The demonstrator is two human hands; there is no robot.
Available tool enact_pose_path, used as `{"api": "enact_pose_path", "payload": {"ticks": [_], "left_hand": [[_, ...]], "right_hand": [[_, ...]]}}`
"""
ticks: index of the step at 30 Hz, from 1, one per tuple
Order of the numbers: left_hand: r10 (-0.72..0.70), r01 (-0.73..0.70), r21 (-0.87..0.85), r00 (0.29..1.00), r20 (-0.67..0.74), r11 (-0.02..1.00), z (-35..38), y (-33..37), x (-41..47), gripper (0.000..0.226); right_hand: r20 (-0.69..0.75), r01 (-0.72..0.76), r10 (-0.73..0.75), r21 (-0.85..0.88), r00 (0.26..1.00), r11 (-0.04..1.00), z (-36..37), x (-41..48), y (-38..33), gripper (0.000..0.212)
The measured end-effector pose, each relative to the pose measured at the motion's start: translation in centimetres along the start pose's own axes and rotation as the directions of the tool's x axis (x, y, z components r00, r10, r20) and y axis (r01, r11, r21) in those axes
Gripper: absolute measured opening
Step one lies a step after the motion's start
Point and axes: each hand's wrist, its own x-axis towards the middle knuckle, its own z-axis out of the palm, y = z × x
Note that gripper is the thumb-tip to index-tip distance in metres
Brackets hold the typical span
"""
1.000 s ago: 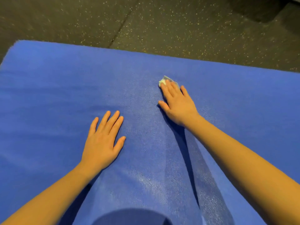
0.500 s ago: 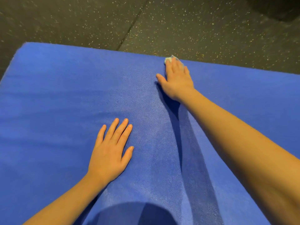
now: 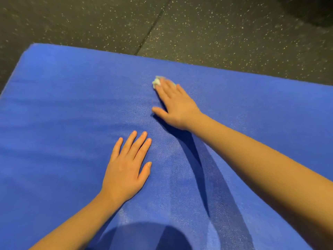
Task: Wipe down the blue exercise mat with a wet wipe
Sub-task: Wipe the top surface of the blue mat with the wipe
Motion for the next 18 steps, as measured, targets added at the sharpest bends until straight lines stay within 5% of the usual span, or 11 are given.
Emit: {"api": "enact_pose_path", "payload": {"ticks": [2,5,7,12,16,18], "left_hand": [[0.000,0.000,-0.005,1.000,-0.007,1.000,0.0,0.0,0.0,0.056],[-0.003,0.003,-0.009,1.000,-0.007,1.000,0.0,0.0,0.0,0.056],[-0.009,0.009,0.002,1.000,0.002,1.000,0.0,0.0,-0.1,0.056],[-0.080,0.081,-0.027,0.997,0.017,0.996,-0.3,0.7,-0.7,0.056],[-0.165,0.167,-0.075,0.986,0.033,0.983,0.0,1.9,-4.4,0.057],[-0.138,0.140,-0.040,0.989,0.045,0.989,0.2,2.0,-5.4,0.057]], "right_hand": [[0.026,0.100,-0.099,-0.073,0.995,0.992,-0.5,-0.8,1.9,0.070],[-0.036,-0.123,0.122,-0.031,0.992,0.992,-0.7,-0.8,3.4,0.067],[-0.066,-0.148,0.152,0.061,0.986,0.987,0.1,-1.5,1.6,0.073],[0.066,0.207,-0.207,-0.003,0.976,0.978,1.2,-5.8,0.4,0.079],[-0.014,-0.088,0.088,-0.028,0.996,0.996,0.9,-6.4,1.7,0.065],[-0.049,-0.093,0.097,0.080,0.994,0.992,1.7,-7.4,-0.6,0.074]]}}
